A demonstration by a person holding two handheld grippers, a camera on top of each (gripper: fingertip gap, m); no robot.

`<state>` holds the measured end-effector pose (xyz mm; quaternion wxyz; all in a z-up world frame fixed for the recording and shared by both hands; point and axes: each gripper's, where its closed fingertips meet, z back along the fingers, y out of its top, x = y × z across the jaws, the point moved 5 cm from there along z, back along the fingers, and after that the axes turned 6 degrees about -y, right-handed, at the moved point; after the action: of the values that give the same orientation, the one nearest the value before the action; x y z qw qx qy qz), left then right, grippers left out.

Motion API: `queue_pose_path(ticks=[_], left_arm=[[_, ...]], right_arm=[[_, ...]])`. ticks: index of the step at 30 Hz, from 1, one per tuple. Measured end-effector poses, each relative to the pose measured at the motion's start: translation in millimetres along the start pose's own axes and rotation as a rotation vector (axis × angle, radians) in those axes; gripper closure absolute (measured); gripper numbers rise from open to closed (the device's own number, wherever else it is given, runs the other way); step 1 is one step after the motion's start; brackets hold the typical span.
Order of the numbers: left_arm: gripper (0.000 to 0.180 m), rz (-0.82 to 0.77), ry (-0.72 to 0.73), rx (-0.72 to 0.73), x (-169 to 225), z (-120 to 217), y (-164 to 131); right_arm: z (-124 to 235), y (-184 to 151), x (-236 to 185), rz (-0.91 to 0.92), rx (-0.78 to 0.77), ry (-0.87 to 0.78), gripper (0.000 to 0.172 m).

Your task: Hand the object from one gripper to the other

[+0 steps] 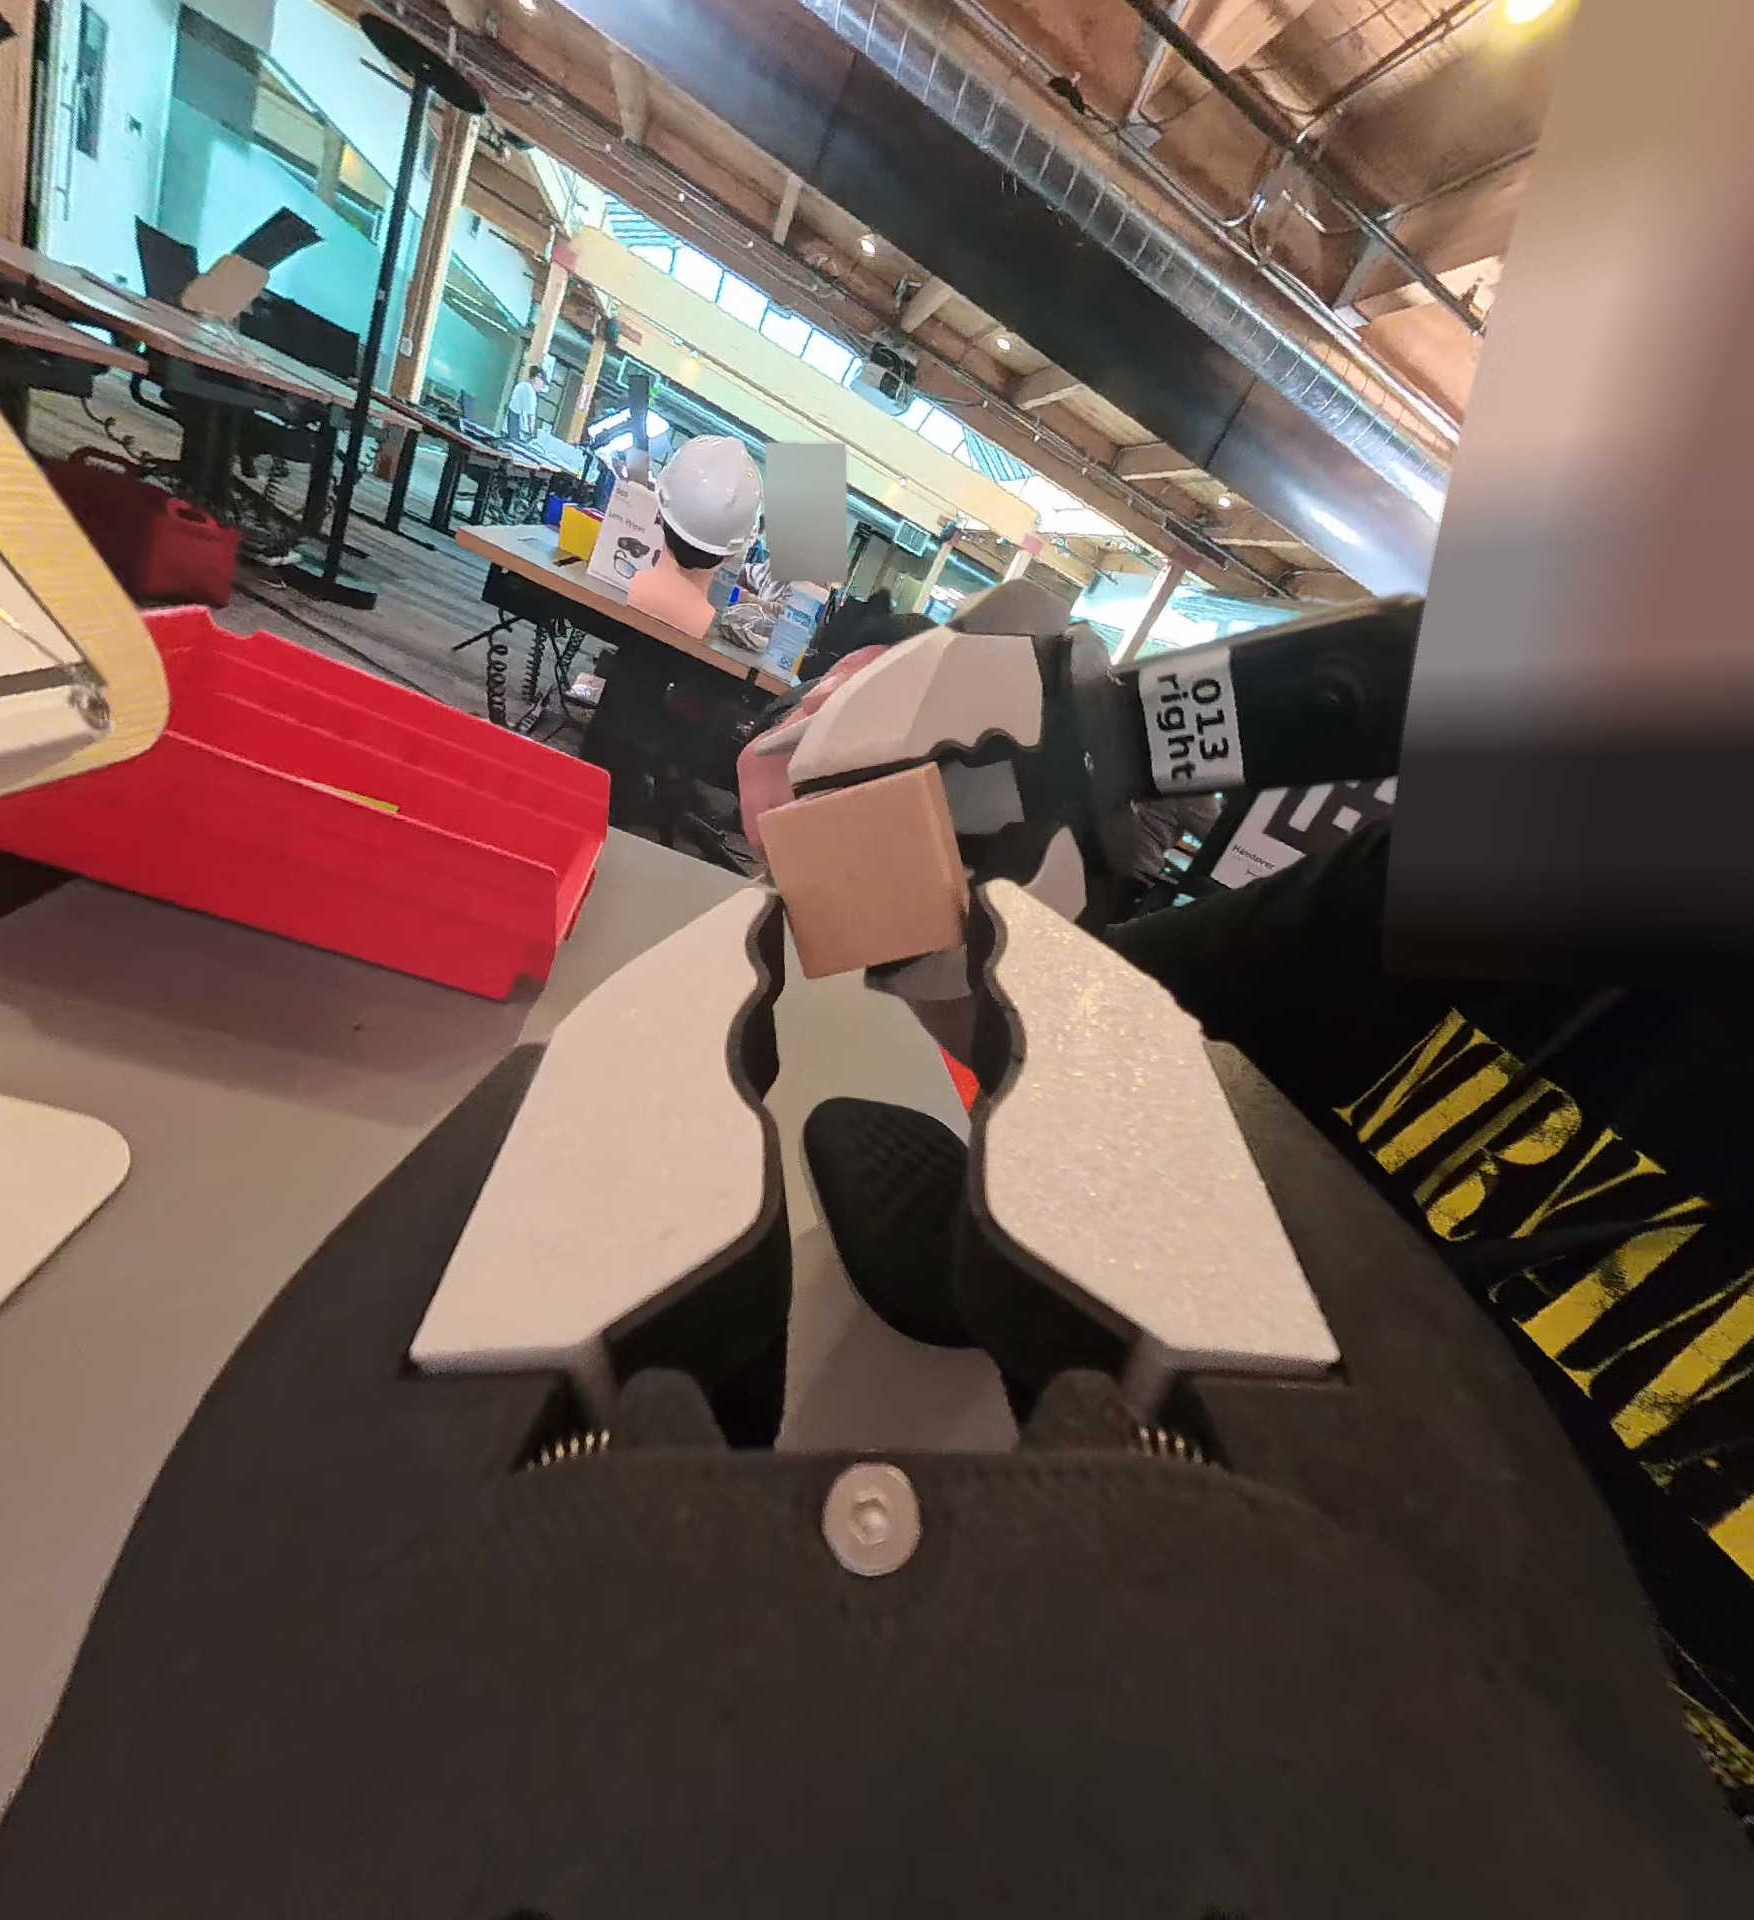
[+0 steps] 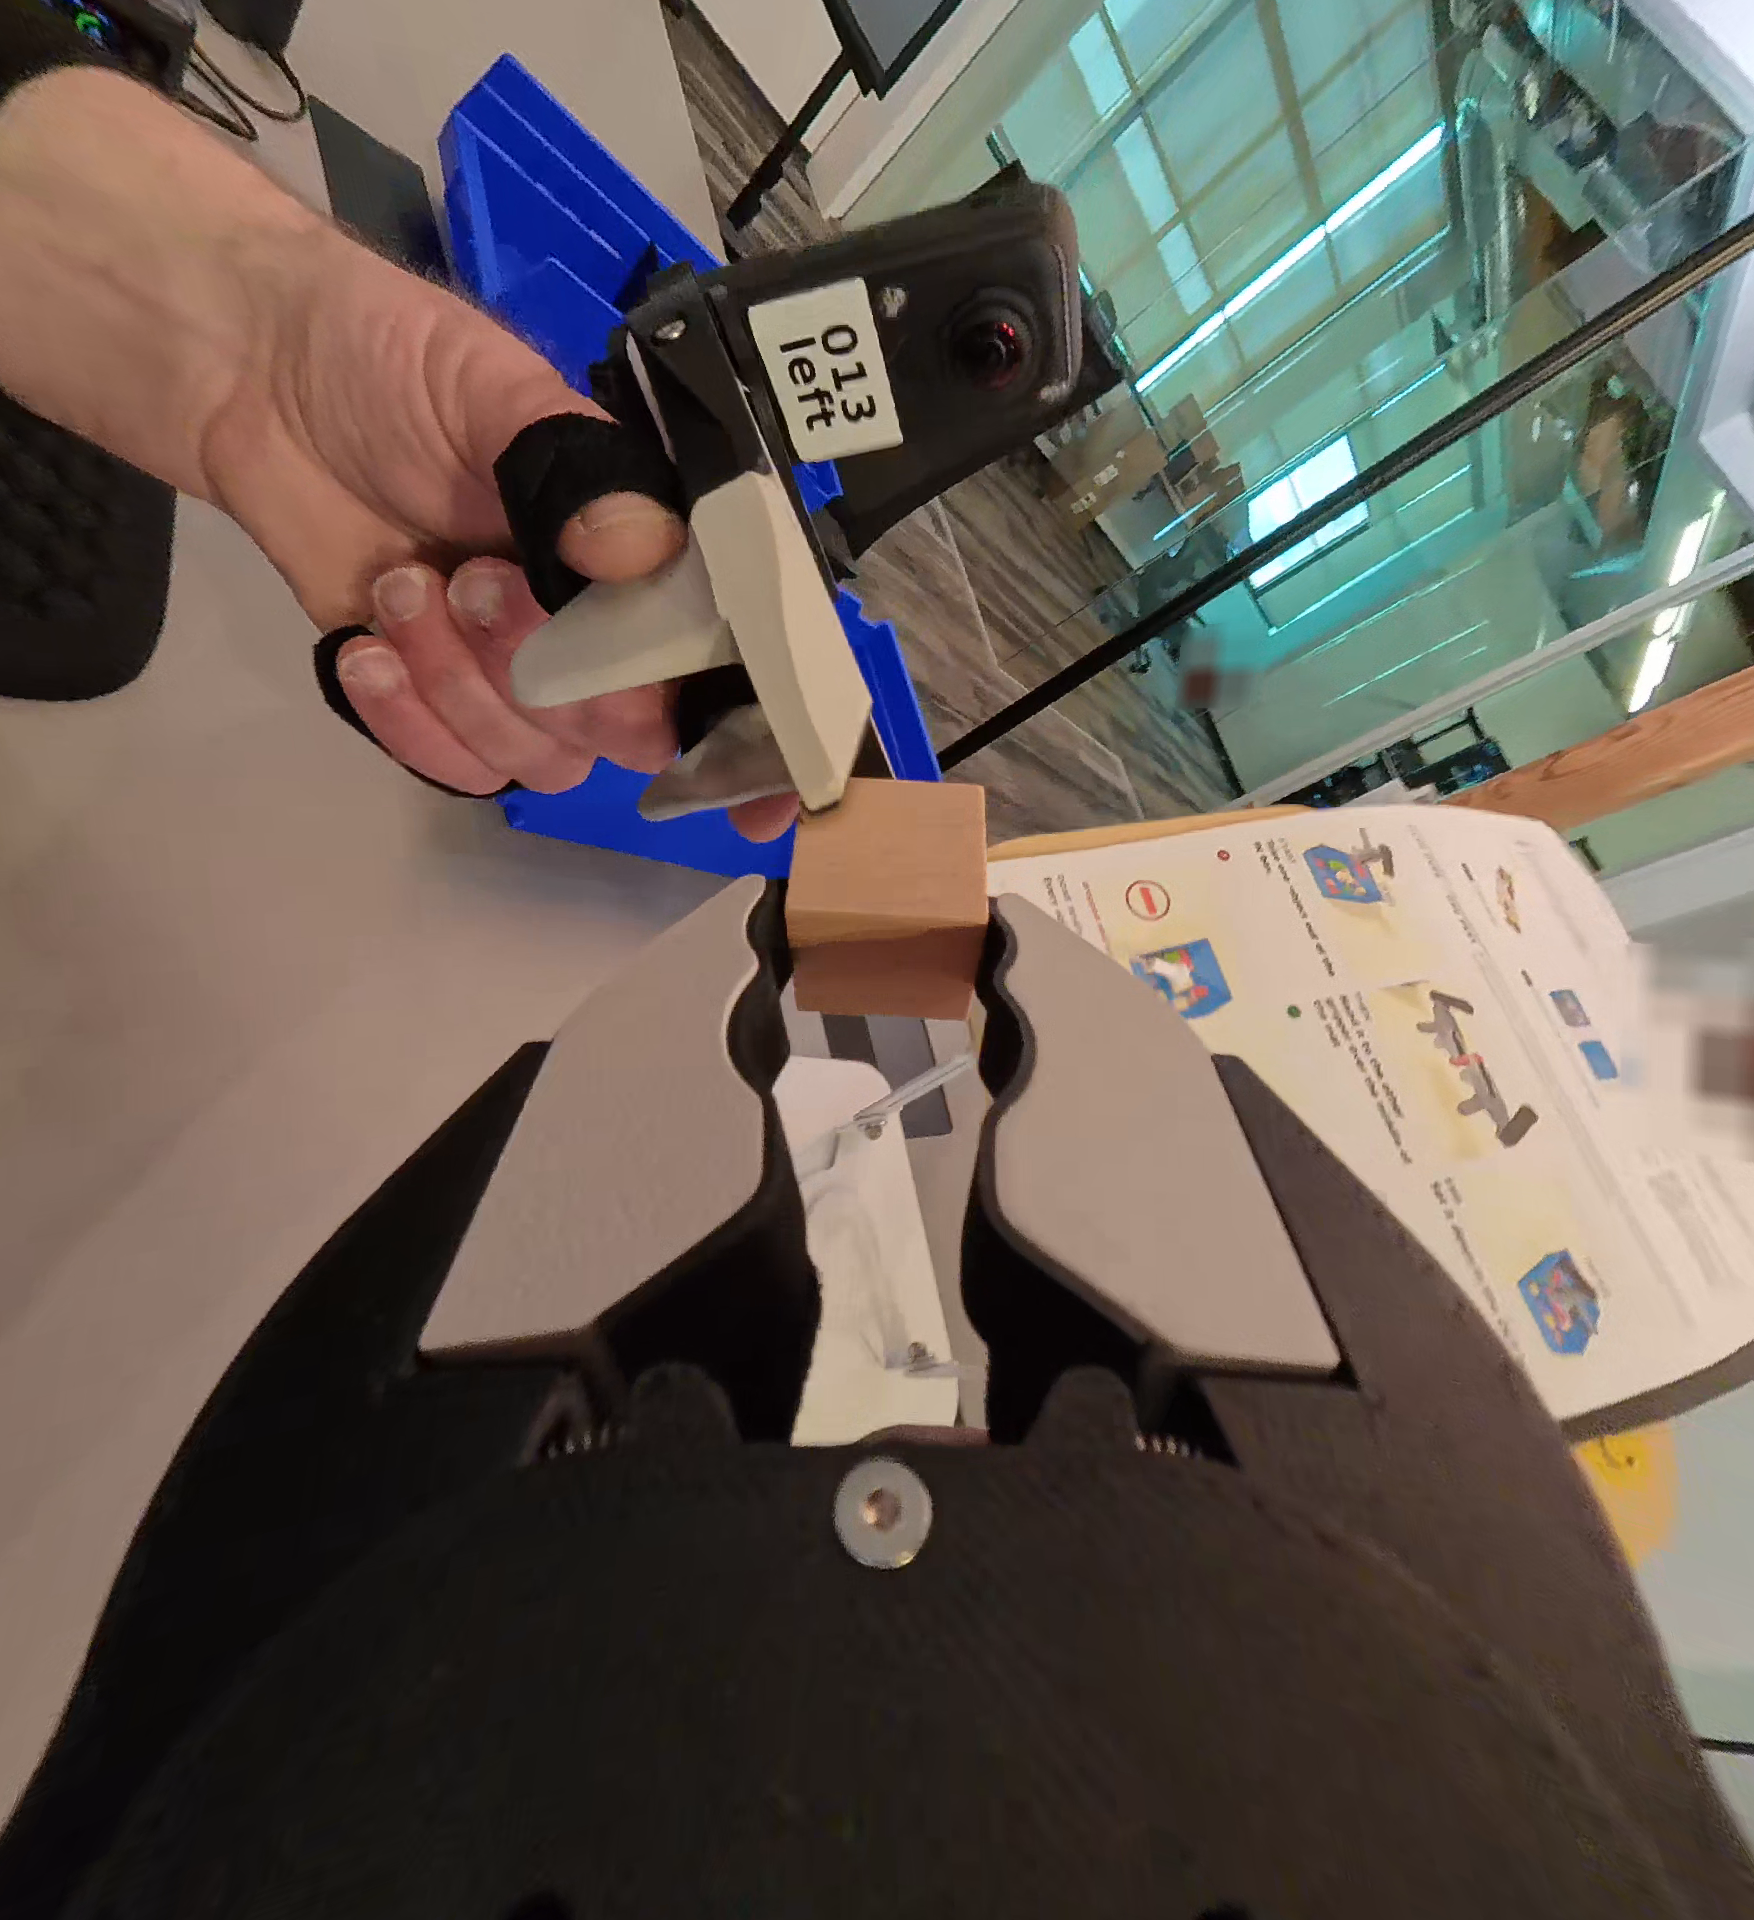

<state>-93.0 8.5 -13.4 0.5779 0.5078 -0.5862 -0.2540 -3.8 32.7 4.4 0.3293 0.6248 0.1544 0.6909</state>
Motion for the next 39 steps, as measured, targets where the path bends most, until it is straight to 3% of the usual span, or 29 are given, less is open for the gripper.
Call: queue_pose_path(ticks=[4,10,15,19,29,34,39], left_arm=[[0.15,-0.047,0.036,-0.013,0,-1,8],[0.153,-0.109,0.217,-0.098,-8,27,6],[0.152,-0.133,0.396,-0.206,-20,56,-3],[0.152,-0.143,0.479,-0.25,-23,72,-5],[0.149,-0.119,0.6,-0.335,-34,102,-15],[0.146,-0.105,0.631,-0.371,-40,113,-19],[0.144,-0.112,0.69,-0.436,-47,130,-19]], right_arm=[[38,-33,42,-0.089,-0.088,-0.038,0.139],[101,-180,121,-0.206,-0.566,-0.058,0.139],[112,-296,127,-0.383,-0.853,0.075,0.139],[104,-362,111,-0.509,-1.001,0.203,0.139],[85,-424,73,-0.658,-1.273,0.444,0.139],[86,-435,63,-0.695,-1.383,0.522,0.138],[78,-437,64,-0.757,-1.377,0.546,0.139]])
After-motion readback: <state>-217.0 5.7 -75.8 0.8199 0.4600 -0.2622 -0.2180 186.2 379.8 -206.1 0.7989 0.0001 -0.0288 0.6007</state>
